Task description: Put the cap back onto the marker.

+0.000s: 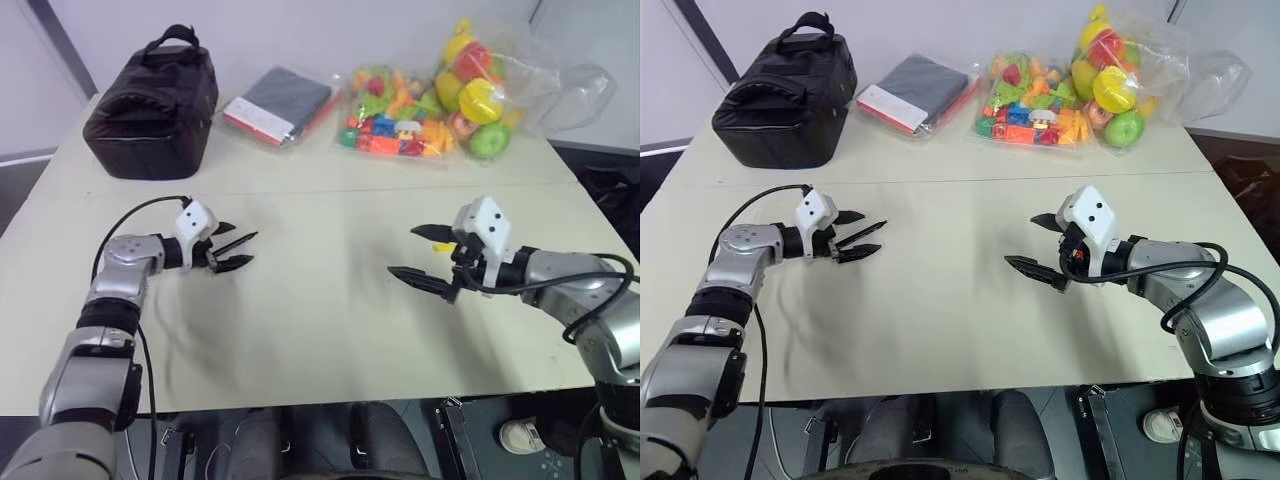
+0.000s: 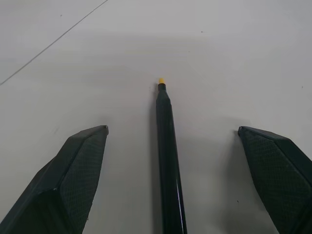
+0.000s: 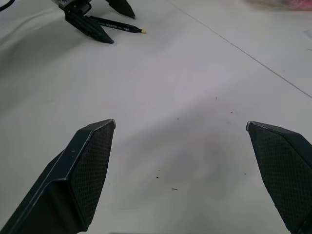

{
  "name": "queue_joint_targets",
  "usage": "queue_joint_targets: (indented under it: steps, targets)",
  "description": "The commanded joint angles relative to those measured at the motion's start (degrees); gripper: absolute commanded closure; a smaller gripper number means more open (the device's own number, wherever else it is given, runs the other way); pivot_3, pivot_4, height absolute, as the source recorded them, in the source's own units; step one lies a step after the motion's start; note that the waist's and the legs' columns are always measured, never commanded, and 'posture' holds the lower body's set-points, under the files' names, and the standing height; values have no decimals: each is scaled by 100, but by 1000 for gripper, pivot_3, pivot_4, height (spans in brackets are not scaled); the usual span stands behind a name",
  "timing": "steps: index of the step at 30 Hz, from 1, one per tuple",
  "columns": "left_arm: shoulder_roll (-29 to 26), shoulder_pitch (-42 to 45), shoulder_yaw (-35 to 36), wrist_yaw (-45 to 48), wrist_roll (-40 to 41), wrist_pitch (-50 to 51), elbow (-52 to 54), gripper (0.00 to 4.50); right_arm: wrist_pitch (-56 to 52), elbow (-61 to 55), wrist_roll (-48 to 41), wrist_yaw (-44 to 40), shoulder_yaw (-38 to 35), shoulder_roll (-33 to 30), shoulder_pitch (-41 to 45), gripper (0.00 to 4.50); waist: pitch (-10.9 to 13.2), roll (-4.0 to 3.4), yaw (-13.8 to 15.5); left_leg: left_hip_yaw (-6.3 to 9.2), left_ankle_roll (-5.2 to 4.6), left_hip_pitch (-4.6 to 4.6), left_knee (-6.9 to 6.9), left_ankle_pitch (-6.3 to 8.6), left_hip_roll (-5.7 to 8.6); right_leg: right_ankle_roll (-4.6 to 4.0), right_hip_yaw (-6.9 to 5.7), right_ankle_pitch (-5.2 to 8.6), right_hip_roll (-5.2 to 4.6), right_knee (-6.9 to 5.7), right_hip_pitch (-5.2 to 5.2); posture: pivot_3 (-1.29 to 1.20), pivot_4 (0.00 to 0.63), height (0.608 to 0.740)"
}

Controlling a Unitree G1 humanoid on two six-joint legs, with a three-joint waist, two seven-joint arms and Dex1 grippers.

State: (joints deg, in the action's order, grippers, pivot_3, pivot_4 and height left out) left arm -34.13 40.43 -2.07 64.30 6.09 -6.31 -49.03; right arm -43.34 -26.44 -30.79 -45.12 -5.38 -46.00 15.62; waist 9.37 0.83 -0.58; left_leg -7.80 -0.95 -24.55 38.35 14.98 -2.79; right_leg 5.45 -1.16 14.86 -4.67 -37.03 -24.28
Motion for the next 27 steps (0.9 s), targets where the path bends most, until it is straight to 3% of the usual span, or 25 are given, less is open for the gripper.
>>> queue_joint_targets:
  steps: [1, 5, 8, 14, 15, 22, 27]
  targets:
    - [53, 55, 26, 96, 15, 201, -85, 0, 129, -135, -6, 13, -54, 19, 17, 35, 0, 0, 4, 1, 0, 0, 1, 0, 0, 0, 0, 0, 0, -1, 0, 0, 150, 740]
    - [75, 66, -12, 227, -44, 306, -148, 0, 158, -151, 12, 18, -63, 19, -27, 35, 0, 0, 3, 2, 0, 0, 2, 0, 0, 0, 0, 0, 0, -2, 1, 0, 150, 740]
    - [72, 70, -19, 302, -60, 345, -162, 892, 178, -143, 23, 20, -67, 11, -44, 0, 0, 0, -1, 2, 0, 0, 2, 0, 0, 0, 0, 0, 0, -2, 1, 0, 150, 740]
    - [63, 68, -32, 359, -90, 329, -154, 4120, 219, -118, 51, 16, -67, 3, -77, 0, -1, 0, -2, 2, 0, 1, 2, 0, -1, 0, 0, 0, 0, -2, 1, 0, 150, 740]
    - [58, 68, -33, 365, -97, 320, -155, 4456, 227, -104, 56, 12, -63, 0, -84, 0, -1, 0, -3, 2, 0, 1, 2, 0, -1, 0, 0, 0, 0, -2, 1, 0, 150, 740]
    - [-18, 32, -4, 276, -151, 188, -24, 4456, 437, 119, 174, -41, -133, -28, -158, 0, -1, 0, -4, 2, 0, 1, 2, 0, -1, 0, 0, 0, 0, -2, 1, 0, 150, 740]
    - [-81, 255, 187, 583, 233, 540, 798, 4456, 1508, 1393, 753, -192, -383, -232, 36, 0, 3, 7, 4, 1, 0, -1, 3, 0, 2, 0, 0, 0, 0, -2, 1, 0, 150, 740]
